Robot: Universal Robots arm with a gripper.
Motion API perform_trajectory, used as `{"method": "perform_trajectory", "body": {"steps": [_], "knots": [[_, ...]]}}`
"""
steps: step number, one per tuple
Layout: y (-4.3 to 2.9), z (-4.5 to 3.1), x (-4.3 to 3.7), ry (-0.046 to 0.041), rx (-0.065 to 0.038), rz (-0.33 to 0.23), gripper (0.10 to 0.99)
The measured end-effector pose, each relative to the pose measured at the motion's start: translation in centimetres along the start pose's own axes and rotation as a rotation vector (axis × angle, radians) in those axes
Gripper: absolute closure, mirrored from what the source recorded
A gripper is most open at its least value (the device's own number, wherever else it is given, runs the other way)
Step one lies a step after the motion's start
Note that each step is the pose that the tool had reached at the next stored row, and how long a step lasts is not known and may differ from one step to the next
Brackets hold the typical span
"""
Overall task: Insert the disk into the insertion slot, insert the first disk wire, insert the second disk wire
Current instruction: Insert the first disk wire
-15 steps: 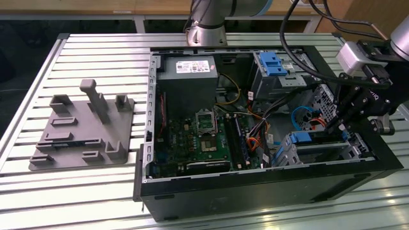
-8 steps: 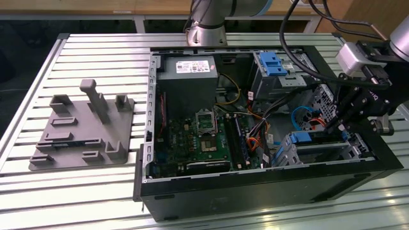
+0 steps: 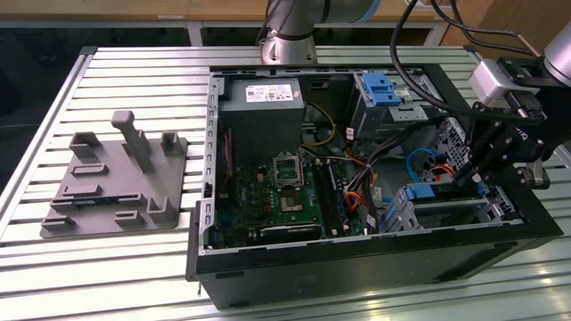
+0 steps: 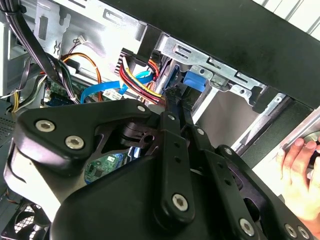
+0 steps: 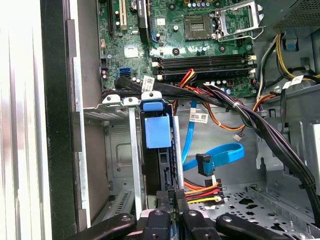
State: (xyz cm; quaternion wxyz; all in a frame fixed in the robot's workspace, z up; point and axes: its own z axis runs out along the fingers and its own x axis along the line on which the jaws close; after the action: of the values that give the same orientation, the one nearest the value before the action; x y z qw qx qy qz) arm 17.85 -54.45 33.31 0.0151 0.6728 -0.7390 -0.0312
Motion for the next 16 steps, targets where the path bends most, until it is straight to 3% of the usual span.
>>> {"method": "perform_trajectory", "body": {"steps": [16], "knots": [[-0.03,0.31,0.07,-0.0002,0.000,0.000,0.922]]}}
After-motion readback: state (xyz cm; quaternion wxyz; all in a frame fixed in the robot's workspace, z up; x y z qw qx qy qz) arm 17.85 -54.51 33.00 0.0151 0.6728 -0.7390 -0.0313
